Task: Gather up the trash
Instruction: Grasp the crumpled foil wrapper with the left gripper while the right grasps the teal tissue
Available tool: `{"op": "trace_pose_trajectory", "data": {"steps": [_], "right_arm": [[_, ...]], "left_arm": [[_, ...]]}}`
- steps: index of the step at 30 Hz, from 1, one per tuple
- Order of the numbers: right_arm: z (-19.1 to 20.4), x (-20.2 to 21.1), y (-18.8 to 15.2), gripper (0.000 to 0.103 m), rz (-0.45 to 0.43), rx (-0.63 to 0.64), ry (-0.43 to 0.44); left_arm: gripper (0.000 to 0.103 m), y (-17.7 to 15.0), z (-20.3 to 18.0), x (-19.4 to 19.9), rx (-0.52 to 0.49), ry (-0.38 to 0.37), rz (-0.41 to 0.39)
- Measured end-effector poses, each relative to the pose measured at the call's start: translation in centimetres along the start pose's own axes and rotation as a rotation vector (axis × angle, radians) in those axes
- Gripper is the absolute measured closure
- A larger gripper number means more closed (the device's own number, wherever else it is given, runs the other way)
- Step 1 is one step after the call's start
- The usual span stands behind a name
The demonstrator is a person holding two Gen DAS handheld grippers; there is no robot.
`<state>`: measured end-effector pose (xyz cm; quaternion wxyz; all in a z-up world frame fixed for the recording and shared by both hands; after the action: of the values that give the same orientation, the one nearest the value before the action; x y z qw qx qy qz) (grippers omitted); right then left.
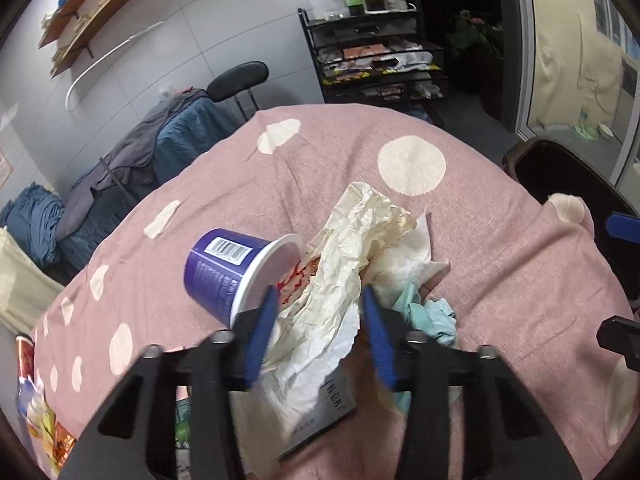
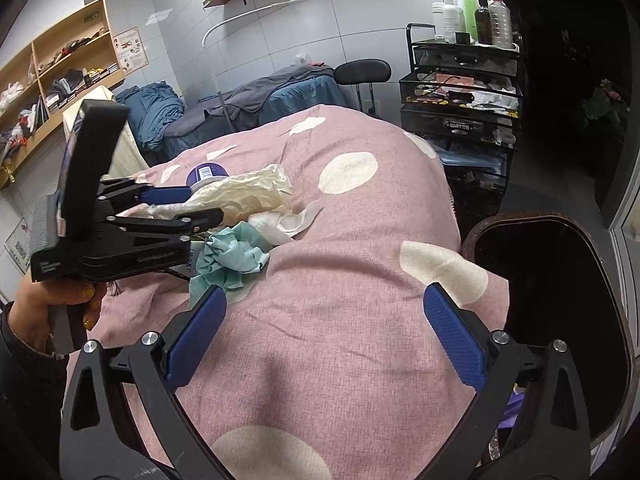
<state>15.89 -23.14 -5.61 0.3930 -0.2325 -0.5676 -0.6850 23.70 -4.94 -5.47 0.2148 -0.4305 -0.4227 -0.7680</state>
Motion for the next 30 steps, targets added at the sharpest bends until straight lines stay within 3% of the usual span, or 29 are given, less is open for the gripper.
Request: {"op": "trace_pose_trajectory", "data": {"steps": [4, 6, 18, 25, 30], "right_arm": [[0.6, -0.6, 0.5, 0.006, 0.021, 0.011, 0.011], [1.2, -0.8, 0.9, 0.006, 0.027, 0.024, 0.019], [6.5, -4.6, 3.0, 0.008, 0.124, 0.133, 0.054], [8.0, -7.7, 4.2, 0.028, 0.212, 0.145, 0.046], [7.7, -9.6, 4.2, 0.062, 0.282, 0.122, 0.058]], "left_arm": [[0.087, -0.2, -0.3, 0.6, 0.008, -0.021, -0.032], [0.088, -0.5, 0.1, 1.6, 0.039, -0.036, -0.075], [0.091, -4.5, 5.1, 9.0, 0.367, -0.126, -0.326], [0.091, -7.5, 6.5, 11.8, 0.475, -0.15, -0.403], [0.091, -9.3, 6.6, 12.2, 0.522, -0.16, -0.414]]}}
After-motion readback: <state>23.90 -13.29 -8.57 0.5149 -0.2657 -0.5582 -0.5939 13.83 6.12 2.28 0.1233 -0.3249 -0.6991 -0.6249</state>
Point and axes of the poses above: each gripper's, at about its wrist camera, not at the fingertips, and x roughly against the way its jaws point, z to its left, y to its top, the point moved 1 cm from there along -x, roughly the way its jaws point, and after that the axes turned 10 degrees about z, right-handed, at the moved point
